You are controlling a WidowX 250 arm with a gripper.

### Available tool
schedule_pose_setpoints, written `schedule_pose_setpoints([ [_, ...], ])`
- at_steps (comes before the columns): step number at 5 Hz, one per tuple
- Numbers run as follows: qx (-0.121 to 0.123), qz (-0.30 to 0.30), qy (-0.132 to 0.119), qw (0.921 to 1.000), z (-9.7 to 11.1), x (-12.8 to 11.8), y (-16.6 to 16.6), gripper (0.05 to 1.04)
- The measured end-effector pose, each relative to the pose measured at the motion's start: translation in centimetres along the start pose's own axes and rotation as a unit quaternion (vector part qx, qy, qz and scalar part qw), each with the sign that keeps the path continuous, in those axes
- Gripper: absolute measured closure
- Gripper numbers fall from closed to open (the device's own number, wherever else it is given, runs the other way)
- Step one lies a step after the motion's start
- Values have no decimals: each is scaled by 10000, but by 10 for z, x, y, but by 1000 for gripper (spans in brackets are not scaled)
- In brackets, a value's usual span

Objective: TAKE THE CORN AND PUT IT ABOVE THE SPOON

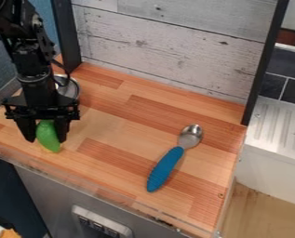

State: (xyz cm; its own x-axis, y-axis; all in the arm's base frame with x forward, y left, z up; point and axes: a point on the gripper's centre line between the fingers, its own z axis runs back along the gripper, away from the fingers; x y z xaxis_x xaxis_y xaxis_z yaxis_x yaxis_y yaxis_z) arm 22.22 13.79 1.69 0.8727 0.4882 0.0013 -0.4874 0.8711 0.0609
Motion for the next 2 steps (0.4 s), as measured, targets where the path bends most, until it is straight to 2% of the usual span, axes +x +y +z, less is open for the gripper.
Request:
schedule_pose_setpoints([
  [1,-35,-21,-59,10000,0,2,-1,406],
  [2,-53,-14,20,10000,1,-1,0,407],
])
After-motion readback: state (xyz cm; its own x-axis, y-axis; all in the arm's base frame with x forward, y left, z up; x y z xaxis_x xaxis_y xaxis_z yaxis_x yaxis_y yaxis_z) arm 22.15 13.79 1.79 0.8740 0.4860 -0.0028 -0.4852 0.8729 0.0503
